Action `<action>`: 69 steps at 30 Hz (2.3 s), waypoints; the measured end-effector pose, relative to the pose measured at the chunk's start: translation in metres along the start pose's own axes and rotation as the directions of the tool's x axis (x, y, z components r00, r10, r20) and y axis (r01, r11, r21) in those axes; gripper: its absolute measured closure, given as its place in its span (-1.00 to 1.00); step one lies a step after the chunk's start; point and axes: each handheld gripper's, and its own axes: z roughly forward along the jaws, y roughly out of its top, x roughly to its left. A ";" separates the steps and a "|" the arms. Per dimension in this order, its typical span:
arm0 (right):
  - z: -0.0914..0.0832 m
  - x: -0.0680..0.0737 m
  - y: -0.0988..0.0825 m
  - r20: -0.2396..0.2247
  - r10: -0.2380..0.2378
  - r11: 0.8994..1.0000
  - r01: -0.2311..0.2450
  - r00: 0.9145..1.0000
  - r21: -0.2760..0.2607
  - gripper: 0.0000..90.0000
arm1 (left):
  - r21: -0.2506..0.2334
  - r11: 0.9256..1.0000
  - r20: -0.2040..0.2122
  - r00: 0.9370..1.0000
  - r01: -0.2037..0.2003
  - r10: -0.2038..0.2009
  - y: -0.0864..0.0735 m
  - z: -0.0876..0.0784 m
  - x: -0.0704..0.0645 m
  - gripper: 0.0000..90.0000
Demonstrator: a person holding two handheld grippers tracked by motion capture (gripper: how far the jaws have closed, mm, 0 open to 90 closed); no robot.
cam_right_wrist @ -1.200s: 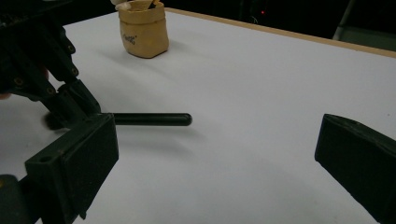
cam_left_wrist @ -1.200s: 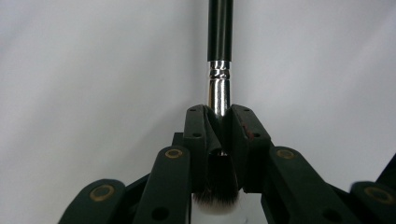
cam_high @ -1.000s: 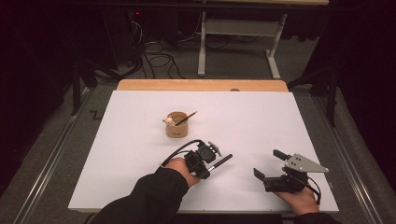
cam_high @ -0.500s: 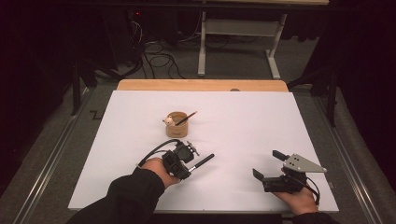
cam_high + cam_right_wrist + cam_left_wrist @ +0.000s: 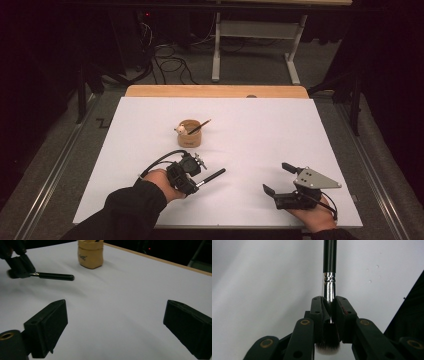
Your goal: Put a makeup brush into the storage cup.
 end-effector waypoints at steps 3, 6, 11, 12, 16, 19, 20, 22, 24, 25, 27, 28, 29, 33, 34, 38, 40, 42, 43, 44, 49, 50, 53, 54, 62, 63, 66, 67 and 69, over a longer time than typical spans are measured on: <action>0.006 0.009 0.006 -0.022 -0.051 0.999 0.052 0.998 0.015 -0.77 | 0.011 1.000 0.004 1.000 -0.011 0.011 0.004 -0.001 -0.002 0.72; 0.011 0.015 0.012 -0.040 -0.081 0.996 0.082 0.996 0.035 -0.70 | 0.019 1.000 0.005 1.000 -0.018 0.018 0.007 -0.004 -0.002 0.72; 0.019 0.024 0.020 -0.063 -0.118 0.990 0.123 0.991 0.072 -0.65 | 0.039 0.999 0.019 0.999 -0.035 0.035 0.011 -0.004 -0.004 0.72; 0.021 0.025 0.021 -0.073 -0.119 0.989 0.125 0.990 0.081 -0.64 | 0.046 0.998 0.024 0.999 -0.039 0.038 0.012 -0.003 -0.004 0.72; 0.028 0.030 0.024 -0.095 -0.159 0.979 0.169 0.983 0.111 -0.65 | 0.065 0.997 0.036 0.998 -0.050 0.048 0.013 -0.001 -0.005 0.72; 0.032 0.033 0.027 -0.120 -0.193 0.971 0.207 0.974 0.123 -0.65 | 0.072 0.996 0.038 0.998 -0.057 0.054 0.015 0.000 -0.005 0.72; 0.034 0.034 0.028 -0.125 -0.196 0.968 0.212 0.973 0.132 -0.65 | 0.078 0.995 0.039 0.998 -0.057 0.055 0.015 0.001 -0.005 0.72; 0.038 0.037 0.030 -0.139 -0.218 0.962 0.237 0.966 0.138 -0.63 | 0.084 0.994 0.042 0.997 -0.064 0.061 0.017 0.001 -0.005 0.72; 0.042 0.040 0.032 -0.146 -0.255 0.950 0.276 0.956 0.146 -0.58 | 0.089 0.994 0.039 0.997 -0.070 0.067 0.018 0.000 -0.006 0.72; 0.044 0.043 0.033 -0.149 -0.273 0.944 0.295 0.950 0.150 -0.55 | 0.094 0.993 0.040 0.997 -0.075 0.072 0.019 -0.001 -0.007 0.72; 0.046 0.047 0.035 -0.155 -0.301 0.934 0.324 0.941 0.154 -0.50 | 0.099 0.992 0.042 0.996 -0.079 0.075 0.021 -0.002 -0.007 0.72; 0.048 0.049 0.036 -0.159 -0.315 0.929 0.338 0.936 0.152 -0.47 | 0.104 0.991 0.042 0.996 -0.083 0.079 0.022 -0.003 -0.008 0.72; 0.049 0.052 0.036 -0.158 -0.317 0.927 0.341 0.935 0.159 -0.44 | 0.107 0.991 0.040 0.996 -0.083 0.079 0.023 -0.003 -0.008 0.72; 0.053 0.057 0.037 -0.164 -0.359 0.909 0.384 0.919 0.163 -0.36 | 0.120 0.989 0.047 0.995 -0.092 0.087 0.026 -0.003 -0.010 0.72; 0.054 0.058 0.037 -0.162 -0.364 0.906 0.389 0.917 0.168 -0.35 | 0.127 0.987 0.049 0.994 -0.100 0.094 0.027 -0.003 -0.011 0.72; 0.056 0.060 0.036 -0.173 -0.396 0.888 0.424 0.902 0.178 -0.26 | 0.144 0.983 0.061 0.993 -0.113 0.105 0.030 -0.003 -0.014 0.72; 0.057 0.061 0.035 -0.175 -0.414 0.879 0.442 0.894 0.177 -0.21 | 0.162 0.978 0.065 0.990 -0.135 0.125 0.032 -0.005 -0.014 0.72; 0.057 0.062 0.035 -0.176 -0.426 0.871 0.455 0.887 0.184 -0.18 | 0.166 0.976 0.070 0.989 -0.141 0.131 0.033 -0.005 -0.015 0.72; 0.057 0.063 0.034 -0.178 -0.430 0.869 0.460 0.885 0.185 -0.16 | 0.169 0.975 0.071 0.989 -0.143 0.133 0.033 -0.005 -0.016 0.72; 0.058 0.064 0.034 -0.175 -0.435 0.866 0.463 0.883 0.186 -0.15 | 0.171 0.974 0.071 0.988 -0.147 0.136 0.034 -0.006 -0.016 0.72; 0.061 0.067 0.035 -0.177 -0.478 0.841 0.506 0.861 0.190 -0.08 | 0.168 0.975 0.073 0.989 -0.143 0.133 0.035 -0.006 -0.017 0.72; 0.062 0.067 0.035 -0.184 -0.491 0.833 0.521 0.852 0.188 -0.06 | 0.170 0.975 0.073 0.988 -0.145 0.134 0.035 -0.006 -0.017 0.72; 0.064 0.070 0.037 -0.183 -0.505 0.824 0.534 0.843 0.189 0.01 | 0.168 0.974 0.077 0.988 -0.148 0.137 0.035 -0.006 -0.018 0.72; 0.065 0.069 0.037 -0.192 -0.513 0.817 0.544 0.837 0.188 0.02 | 0.169 0.974 0.078 0.987 -0.148 0.137 0.035 -0.006 -0.018 0.72; 0.071 0.069 0.037 -0.195 -0.556 0.782 0.588 0.808 0.206 0.13 | 0.174 0.973 0.084 0.987 -0.150 0.137 0.037 -0.009 -0.019 0.72; 0.071 0.070 0.037 -0.196 -0.558 0.780 0.591 0.806 0.208 0.15 | 0.181 0.972 0.086 0.987 -0.152 0.138 0.037 -0.009 -0.019 0.72; 0.072 0.070 0.036 -0.205 -0.574 0.764 0.609 0.792 0.214 0.21 | 0.187 0.970 0.085 0.986 -0.154 0.140 0.038 -0.009 -0.019 0.72; 0.073 0.071 0.036 -0.207 -0.579 0.759 0.614 0.789 0.217 0.21 | 0.188 0.970 0.084 0.987 -0.154 0.140 0.039 -0.009 -0.019 0.72; 0.073 0.072 0.036 -0.214 -0.585 0.753 0.622 0.783 0.217 0.24 | 0.190 0.970 0.085 0.986 -0.154 0.140 0.039 -0.009 -0.019 0.72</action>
